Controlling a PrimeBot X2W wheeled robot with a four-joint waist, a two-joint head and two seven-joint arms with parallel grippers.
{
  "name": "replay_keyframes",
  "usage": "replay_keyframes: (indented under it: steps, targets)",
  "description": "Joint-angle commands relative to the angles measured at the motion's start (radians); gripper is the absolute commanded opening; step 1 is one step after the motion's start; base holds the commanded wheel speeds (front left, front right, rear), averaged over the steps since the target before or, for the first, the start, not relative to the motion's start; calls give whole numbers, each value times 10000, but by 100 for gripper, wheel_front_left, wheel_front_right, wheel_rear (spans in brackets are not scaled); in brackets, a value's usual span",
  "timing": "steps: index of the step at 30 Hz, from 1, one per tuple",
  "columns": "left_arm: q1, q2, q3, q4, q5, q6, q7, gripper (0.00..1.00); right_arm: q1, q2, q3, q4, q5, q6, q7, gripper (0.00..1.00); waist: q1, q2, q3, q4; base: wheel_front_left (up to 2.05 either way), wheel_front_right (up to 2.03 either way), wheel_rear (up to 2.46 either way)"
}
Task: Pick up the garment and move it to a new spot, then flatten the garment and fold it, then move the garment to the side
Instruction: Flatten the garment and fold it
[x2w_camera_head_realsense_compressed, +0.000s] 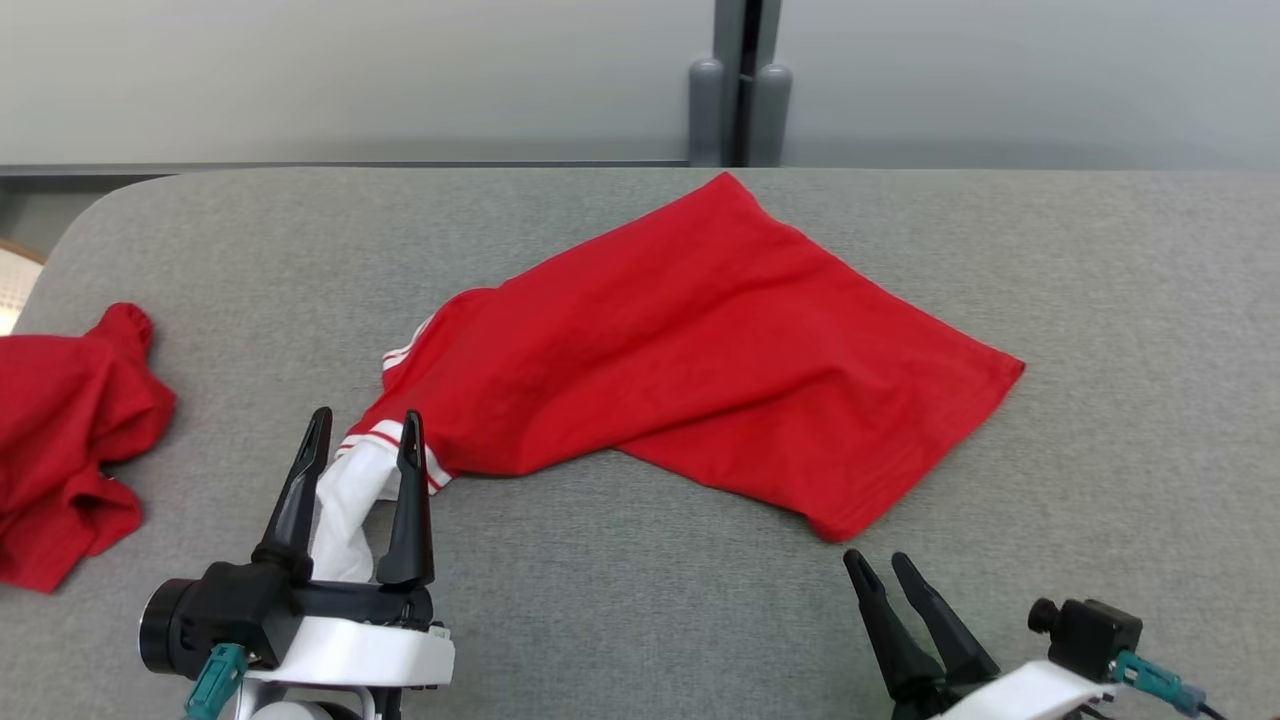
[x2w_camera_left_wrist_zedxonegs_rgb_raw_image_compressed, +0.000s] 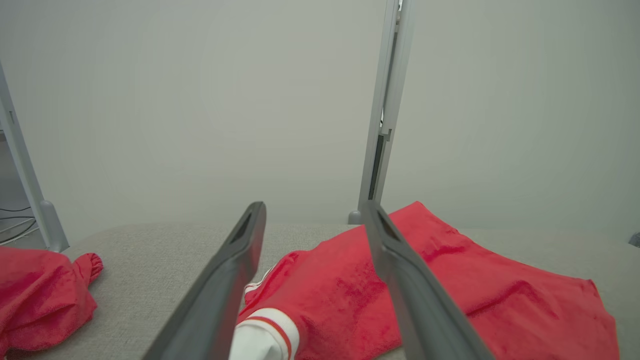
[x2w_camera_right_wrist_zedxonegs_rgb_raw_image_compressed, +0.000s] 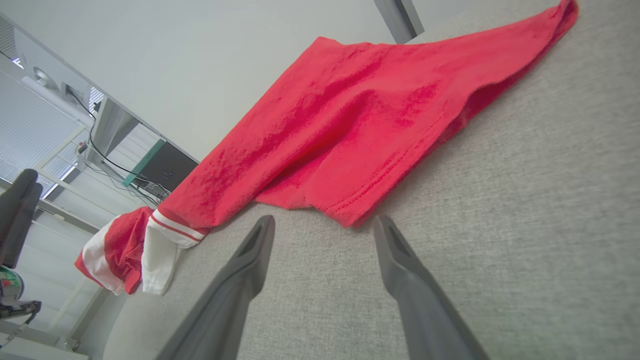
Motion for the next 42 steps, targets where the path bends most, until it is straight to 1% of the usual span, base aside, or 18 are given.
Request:
replay_keyframes:
  steps: [1, 3, 6, 9, 13, 16, 18, 21, 24, 25, 26, 27, 28, 29, 32, 38, 40, 42]
  targets:
    - [12, 33, -31, -23, 145, 36, -16, 100, -301, 61, 109, 141, 651, 0, -7, 100, 0, -1, 28, 241, 0, 0, 0]
    - [40, 33, -58, -45, 182, 75, -15, 100, -630, 117, 331, 390, 1621, 0, -7, 100, 0, -1, 63, 441, 0, 0, 0]
    - [79, 30, -54, -36, 204, 100, -15, 100, -1158, 31, 703, 835, 2716, 0, 28, 100, 0, -1, 123, 734, 0, 0, 0]
    - [50, 30, -71, -52, 206, 102, -16, 100, -1570, -67, 922, 1361, 3490, 1, 83, 100, 0, -1, 183, 1022, 0, 0, 0]
    - [-10, 33, -72, -105, 136, 168, -16, 100, -1553, -355, 918, 1933, 4024, 1, 48, 100, 0, -1, 240, 1395, 0, 0, 0]
    - [94, 25, 41, -144, 25, 259, -15, 100, -1325, -563, 840, 2087, 4186, 0, 40, 100, 0, -1, 334, 1439, 0, 0, 0]
    - [66, 34, -60, -63, 16, 193, -16, 100, -1060, -637, 737, 2343, 4404, -12, 27, 100, 0, -1, 383, 1533, 0, 0, 0]
    - [47, 30, -117, -109, -23, 262, -15, 100, -1087, -566, 916, 2655, 4405, -20, 33, 100, 0, -1, 407, 1536, 0, 0, 0]
    - [-11, 31, -106, -99, -45, 281, -15, 100, -1471, -458, 1290, 3124, 4218, -17, 120, 100, 0, -1, 458, 1512, 0, 0, 0]
    - [-49, 31, -118, -96, -50, 281, -16, 100, -1637, -400, 1434, 3329, 4145, -11, 210, 77, 0, -1, 475, 1507, 0, 0, 0]
    - [-82, 33, -120, -100, -54, 282, -16, 100, -1794, -313, 1554, 3513, 4075, -11, 262, 69, 0, -1, 492, 1503, 0, 0, 0]
    - [-82, 33, -120, -100, -54, 282, -16, 100, -1794, -313, 1554, 3513, 4075, -11, 262, 69, 0, -1, 492, 1503, 0, 0, 0]
    - [-112, 31, -123, -107, -67, 282, -16, 100, -1925, -253, 1666, 3748, 3947, -11, 312, 38, 0, -1, 507, 1500, 0, 0, 0]
    - [-139, 31, -119, -112, -107, 283, -16, 100, -2062, -227, 1822, 4003, 3804, -11, 394, 0, 0, -1, 517, 1500, 0, 0, 0]
    - [-170, 31, -96, -92, -207, 318, -15, 100, -2320, -119, 2190, 4640, 3430, -13, 484, 0, 0, -1, 533, 1507, 0, 0, 0]
    - [-31, 30, -55, -49, -426, 413, -16, 100, -2821, -286, 2542, 5621, 2197, -26, 214, 0, 0, -1, 498, 1410, 0, 0, 0]
    - [-7, 33, -17, -35, -492, 442, -15, 100, -2928, -395, 2659, 5926, 1622, -46, 177, 0, 0, -1, 478, 1344, 0, 0, 0]
    - [-13, 28, 24, -49, -537, 454, -16, 100, -3109, -539, 2871, 6387, 725, -63, 160, 0, 0, -1, 459, 1251, 0, 0, 0]
